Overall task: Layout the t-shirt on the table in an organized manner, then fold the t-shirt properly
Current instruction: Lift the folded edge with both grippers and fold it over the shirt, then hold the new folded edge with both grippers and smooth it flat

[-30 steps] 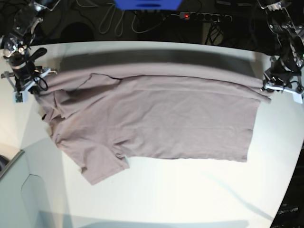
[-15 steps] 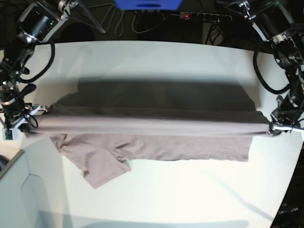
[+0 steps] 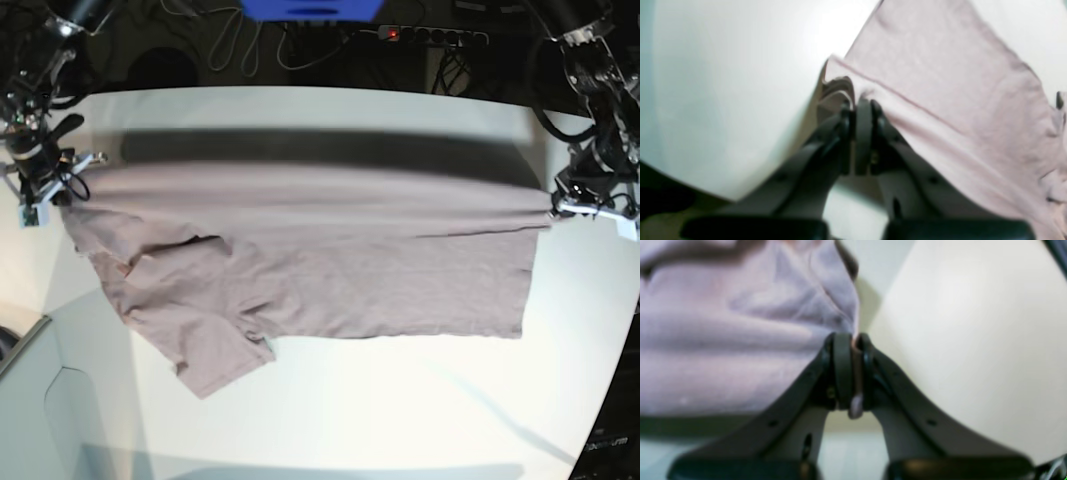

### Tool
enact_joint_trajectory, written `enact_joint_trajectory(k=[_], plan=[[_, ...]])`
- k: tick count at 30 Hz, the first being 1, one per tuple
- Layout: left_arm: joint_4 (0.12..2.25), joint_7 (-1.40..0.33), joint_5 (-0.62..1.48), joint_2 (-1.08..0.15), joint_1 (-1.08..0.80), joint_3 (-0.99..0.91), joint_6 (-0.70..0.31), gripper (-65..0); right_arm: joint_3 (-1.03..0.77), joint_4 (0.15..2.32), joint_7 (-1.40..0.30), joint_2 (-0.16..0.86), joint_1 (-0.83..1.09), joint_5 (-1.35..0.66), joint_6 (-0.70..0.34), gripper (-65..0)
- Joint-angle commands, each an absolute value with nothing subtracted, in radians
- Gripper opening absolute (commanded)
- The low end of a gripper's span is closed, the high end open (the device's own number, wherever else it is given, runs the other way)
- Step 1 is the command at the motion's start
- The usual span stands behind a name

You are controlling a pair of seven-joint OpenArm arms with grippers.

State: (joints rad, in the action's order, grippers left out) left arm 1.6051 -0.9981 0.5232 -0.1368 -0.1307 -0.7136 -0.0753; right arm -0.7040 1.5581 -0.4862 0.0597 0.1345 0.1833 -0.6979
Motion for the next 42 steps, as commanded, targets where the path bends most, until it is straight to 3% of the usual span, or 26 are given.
enact_joint_trajectory(k=[1,12,28,42], plan=[[1.61,-0.987,0.527,-0.134,-0.136,-0.719,-0.076,-65.0,-0.708,1.577,-0.469,0.067,0.147,0.174,-0.698,-65.0],[1.52,-0.986,0.527,-0.124,-0.157,-0.719,-0.076,-65.0,-0.708,1.564,-0.464,0.035,0.234,0.173,-0.698,-65.0],[1.518,-0.986,0.527,-0.122,-0.2,-0.716,-0.077,-65.0,-0.753,1.391,-0.461,0.044,0.231,0.173,-0.698,-65.0],[1.518,-0.938,0.527,-0.122,-0.28,-0.711,-0.077,-65.0,-0.753,1.391,-0.461,0.044,0.237,0.171,-0.698,-65.0]])
